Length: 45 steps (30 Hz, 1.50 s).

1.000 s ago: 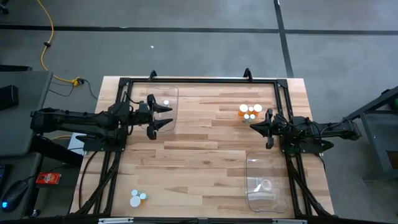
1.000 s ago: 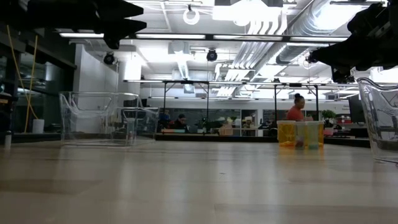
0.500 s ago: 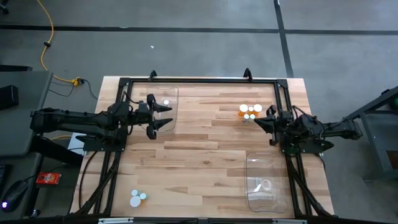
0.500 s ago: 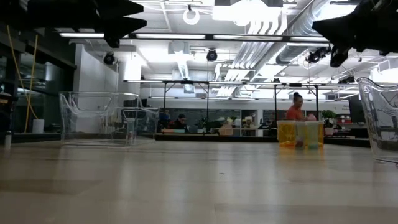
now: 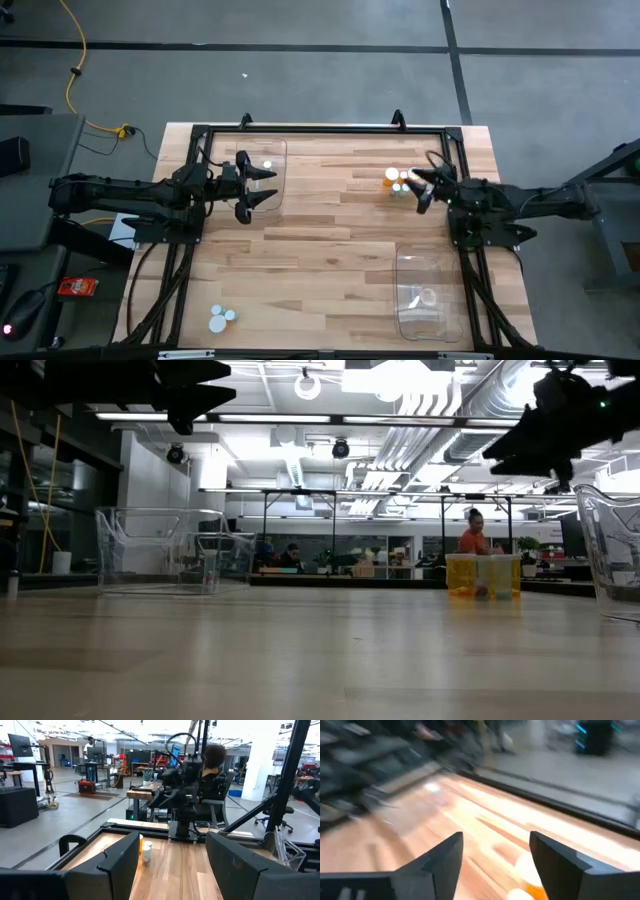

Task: Pick and place medicine bottles into bin by pill shape (circle, oval)
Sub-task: Put the orange capsule bottle into the left transparent bin

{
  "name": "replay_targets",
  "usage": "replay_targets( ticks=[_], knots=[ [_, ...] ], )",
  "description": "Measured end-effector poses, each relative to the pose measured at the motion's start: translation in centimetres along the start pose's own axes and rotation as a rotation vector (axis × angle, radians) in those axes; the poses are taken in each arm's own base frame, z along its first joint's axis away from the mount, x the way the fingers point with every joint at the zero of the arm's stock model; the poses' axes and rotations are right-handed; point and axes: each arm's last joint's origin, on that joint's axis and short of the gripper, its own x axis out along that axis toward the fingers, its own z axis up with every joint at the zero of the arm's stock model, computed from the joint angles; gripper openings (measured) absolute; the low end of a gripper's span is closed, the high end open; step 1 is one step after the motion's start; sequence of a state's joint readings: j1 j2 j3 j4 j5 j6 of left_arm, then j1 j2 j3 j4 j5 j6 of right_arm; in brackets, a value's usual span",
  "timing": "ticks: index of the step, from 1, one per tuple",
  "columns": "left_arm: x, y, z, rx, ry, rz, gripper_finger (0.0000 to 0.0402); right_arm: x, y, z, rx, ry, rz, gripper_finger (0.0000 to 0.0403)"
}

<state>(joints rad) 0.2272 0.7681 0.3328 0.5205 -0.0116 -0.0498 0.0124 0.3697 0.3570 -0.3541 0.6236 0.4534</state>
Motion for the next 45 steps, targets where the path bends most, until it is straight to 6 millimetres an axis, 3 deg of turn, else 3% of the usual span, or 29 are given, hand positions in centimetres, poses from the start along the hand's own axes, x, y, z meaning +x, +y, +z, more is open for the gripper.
replay_targets(
  ticks=[5, 10, 15, 20, 28, 33, 45],
  knots=[
    [0.0, 0.0, 0.0, 0.0, 0.0, 0.0, 0.0216, -0.1, -0.9, 2.2, 0.029, 0.18, -0.255, 0.0245],
    [0.0, 0.0, 0.0, 0.0, 0.0, 0.0, 0.0216, 1.4, -1.8, 2.3, 0.053, 0.314, -0.406, 0.0246],
    [0.0, 0.0, 0.0, 0.0, 0.0, 0.0, 0.0216, 3.3, -2.8, 1.8, -0.056, 0.485, -0.408, 0.0246],
    [0.0, 0.0, 0.0, 0.0, 0.001, 0.0, 0.0216, 5.2, -3.5, 1.9, -0.04, 0.57, -0.268, 0.0246],
    [0.0, 0.0, 0.0, 0.0, 0.0, 0.0, 0.0216, 7.4, -5.5, 1.0, 0.011, 0.689, -0.347, 0.0246],
    [0.0, 0.0, 0.0, 0.0, 0.0, 0.0, 0.0216, 7.9, -5.9, 0.9, 0.032, 0.726, -0.275, 0.0246],
    [0.0, 0.0, 0.0, 0.0, 0.001, 0.0, 0.0216, 8.9, -6.5, 0.5, 0.098, 0.742, -0.32, 0.0245]
  ],
)
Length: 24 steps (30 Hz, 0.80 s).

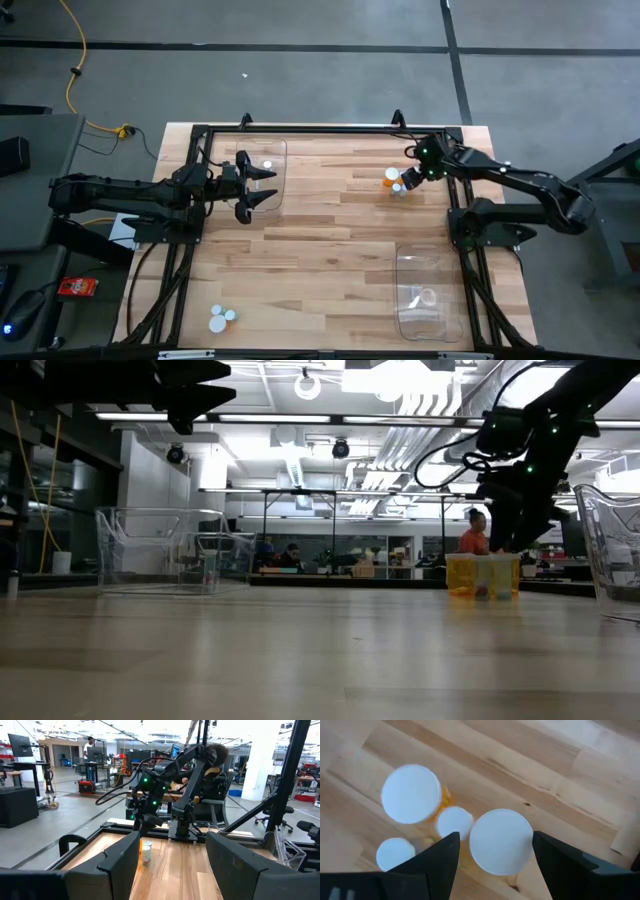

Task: Pick and place medicine bottles into bin by pill shape (circle, oval)
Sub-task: Put the orange capsule bottle into the left transparent bin

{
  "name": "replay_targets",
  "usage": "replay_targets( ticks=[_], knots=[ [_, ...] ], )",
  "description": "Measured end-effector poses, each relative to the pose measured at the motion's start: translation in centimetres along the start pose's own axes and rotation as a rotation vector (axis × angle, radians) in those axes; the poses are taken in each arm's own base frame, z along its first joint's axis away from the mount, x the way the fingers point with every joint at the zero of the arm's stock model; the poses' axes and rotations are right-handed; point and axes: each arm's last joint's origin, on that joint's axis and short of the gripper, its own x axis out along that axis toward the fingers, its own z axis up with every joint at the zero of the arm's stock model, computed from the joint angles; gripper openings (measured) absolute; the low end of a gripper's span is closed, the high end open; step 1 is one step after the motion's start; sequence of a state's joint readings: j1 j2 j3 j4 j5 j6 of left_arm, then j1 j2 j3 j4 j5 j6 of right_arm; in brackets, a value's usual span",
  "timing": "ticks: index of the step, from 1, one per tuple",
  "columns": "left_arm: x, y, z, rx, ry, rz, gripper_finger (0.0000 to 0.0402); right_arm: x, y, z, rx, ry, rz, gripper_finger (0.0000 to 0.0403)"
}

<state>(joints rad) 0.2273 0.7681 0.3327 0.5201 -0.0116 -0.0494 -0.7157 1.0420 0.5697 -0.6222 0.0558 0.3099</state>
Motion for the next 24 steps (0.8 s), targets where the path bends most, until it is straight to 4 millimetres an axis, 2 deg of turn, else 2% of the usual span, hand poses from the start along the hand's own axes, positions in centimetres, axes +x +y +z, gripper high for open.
replay_targets(
  ticks=[17, 24],
  knots=[
    [0.0, 0.0, 0.0, 0.0, 0.0, 0.0, 0.0216, 0.4, 0.0, 0.1, -0.031, 0.009, -0.035, 0.0245],
    [0.0, 0.0, 0.0, 0.0, 0.0, 0.0, 0.0216, -1.3, 0.7, 2.1, -0.058, -0.068, -0.003, 0.0245]
  ],
)
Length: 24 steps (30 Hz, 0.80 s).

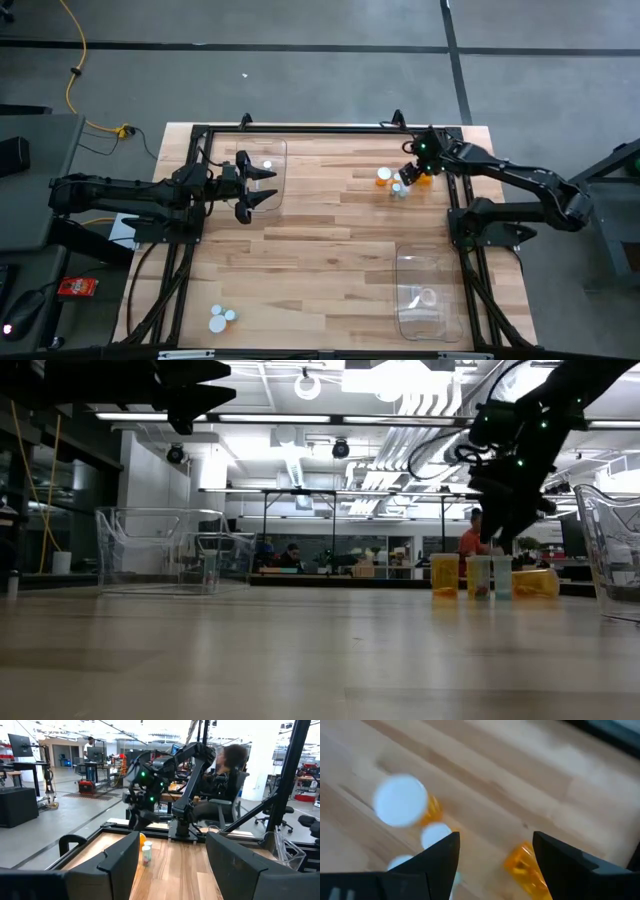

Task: Pick and place medicine bottles into bin by pill shape (circle, oval)
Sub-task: Put the orange capsule bottle into the left transparent bin

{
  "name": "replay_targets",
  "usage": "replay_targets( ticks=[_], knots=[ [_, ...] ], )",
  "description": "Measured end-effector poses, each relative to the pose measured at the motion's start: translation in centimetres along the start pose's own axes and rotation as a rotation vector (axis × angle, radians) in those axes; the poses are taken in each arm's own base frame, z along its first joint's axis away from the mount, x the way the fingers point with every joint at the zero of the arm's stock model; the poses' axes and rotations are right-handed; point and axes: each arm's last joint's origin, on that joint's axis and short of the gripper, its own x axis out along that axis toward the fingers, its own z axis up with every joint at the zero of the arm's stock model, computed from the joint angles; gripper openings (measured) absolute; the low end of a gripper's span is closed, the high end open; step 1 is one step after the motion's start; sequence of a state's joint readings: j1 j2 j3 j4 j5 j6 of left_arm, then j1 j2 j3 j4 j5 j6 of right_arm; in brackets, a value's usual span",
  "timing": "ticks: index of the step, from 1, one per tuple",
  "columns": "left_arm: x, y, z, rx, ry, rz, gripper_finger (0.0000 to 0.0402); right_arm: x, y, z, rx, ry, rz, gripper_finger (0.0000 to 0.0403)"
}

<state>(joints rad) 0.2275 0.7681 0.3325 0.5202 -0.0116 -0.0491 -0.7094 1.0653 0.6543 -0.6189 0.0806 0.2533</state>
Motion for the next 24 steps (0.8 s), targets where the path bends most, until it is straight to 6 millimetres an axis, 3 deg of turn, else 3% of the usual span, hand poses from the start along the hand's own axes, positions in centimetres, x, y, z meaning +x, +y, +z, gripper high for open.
replay_targets(
  ticks=[6, 14, 24],
  knots=[
    [0.0, 0.0, 0.0, 0.0, 0.0, 0.0, 0.0216, -1.0, 1.9, 1.7, -0.041, -0.109, 0.154, 0.0245],
    [0.0, 0.0, 0.0, 0.0, 0.0, 0.0, 0.0216, 1.3, 5.4, 2.0, -0.141, -0.12, 0.218, 0.0245],
    [0.0, 0.0, 0.0, 0.0, 0.0, 0.0, 0.0216, 2.9, 5.8, 1.8, -0.153, -0.09, 0.138, 0.0245]
  ],
)
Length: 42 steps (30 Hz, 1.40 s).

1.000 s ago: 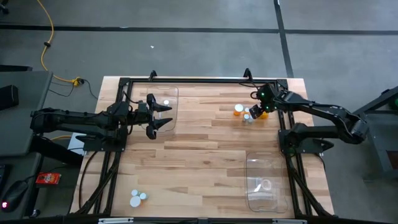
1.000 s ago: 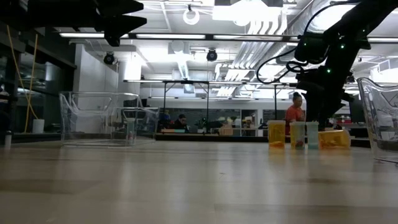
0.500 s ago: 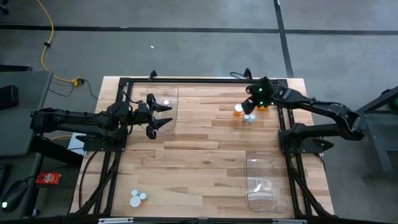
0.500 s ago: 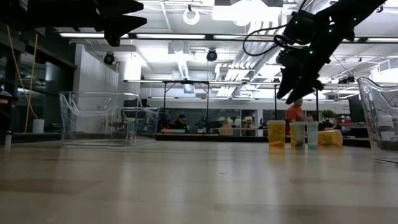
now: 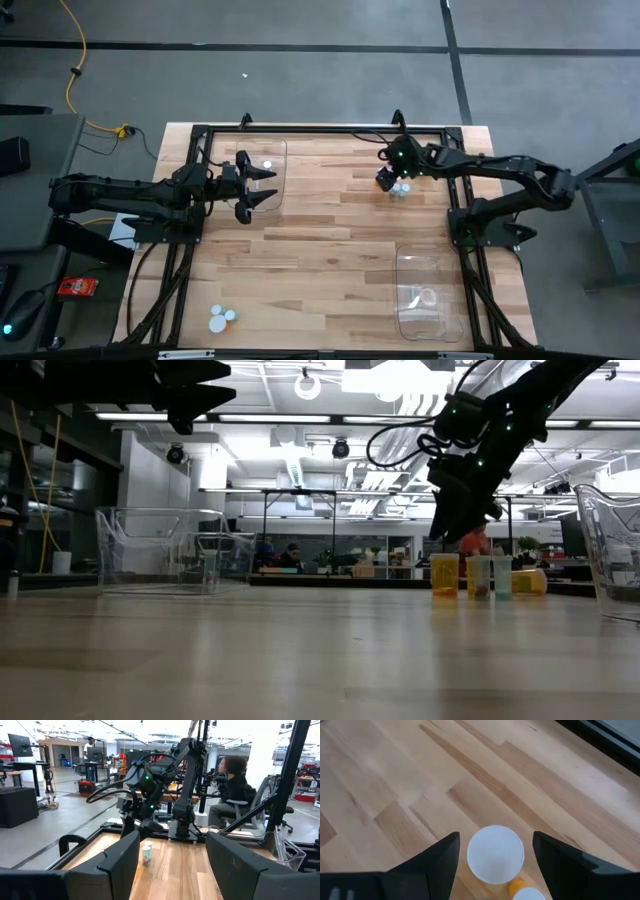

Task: Pick and place medicine bottles into bin by pill shape (circle, oval)
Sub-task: Put the orange capsule bottle into the left transparent bin

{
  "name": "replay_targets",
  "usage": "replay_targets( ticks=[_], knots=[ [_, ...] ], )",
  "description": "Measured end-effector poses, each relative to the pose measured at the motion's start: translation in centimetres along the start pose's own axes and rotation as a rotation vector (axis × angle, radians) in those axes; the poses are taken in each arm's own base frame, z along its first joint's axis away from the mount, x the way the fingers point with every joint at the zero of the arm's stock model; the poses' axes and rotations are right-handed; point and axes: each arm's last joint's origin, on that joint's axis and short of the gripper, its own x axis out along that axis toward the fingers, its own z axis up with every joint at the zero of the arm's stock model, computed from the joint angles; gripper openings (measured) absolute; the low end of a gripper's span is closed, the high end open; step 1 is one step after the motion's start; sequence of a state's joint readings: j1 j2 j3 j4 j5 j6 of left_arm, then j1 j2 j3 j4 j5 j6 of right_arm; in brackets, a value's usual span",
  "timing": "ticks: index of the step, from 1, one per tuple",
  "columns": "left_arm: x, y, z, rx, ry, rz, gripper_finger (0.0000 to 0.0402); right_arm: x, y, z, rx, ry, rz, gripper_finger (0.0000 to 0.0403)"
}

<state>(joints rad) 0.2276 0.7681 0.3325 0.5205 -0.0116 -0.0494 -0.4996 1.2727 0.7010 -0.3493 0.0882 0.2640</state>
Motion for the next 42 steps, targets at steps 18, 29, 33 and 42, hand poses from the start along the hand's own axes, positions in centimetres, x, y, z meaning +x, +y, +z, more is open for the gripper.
replay_targets(
  ticks=[18, 29, 33, 42],
  knots=[
    [0.0, 0.0, 0.0, -0.001, 0.0, 0.0, 0.0216, 2.3, 0.9, -0.7, -0.044, 0.053, -0.07, 0.0245],
    [0.0, 0.0, 0.0, -0.002, 0.0, 0.0, 0.0216, 2.5, 0.8, -0.8, -0.05, 0.061, -0.098, 0.0239],
    [0.0, 0.0, 0.0, -0.001, 0.0, 0.0, 0.0216, 2.5, 0.8, -0.8, -0.042, 0.061, -0.099, 0.0204],
    [0.0, 0.0, 0.0, 0.0, 0.0, 0.0, 0.0216, 2.3, 0.9, -0.8, -0.058, 0.064, -0.064, 0.017]
  ],
)
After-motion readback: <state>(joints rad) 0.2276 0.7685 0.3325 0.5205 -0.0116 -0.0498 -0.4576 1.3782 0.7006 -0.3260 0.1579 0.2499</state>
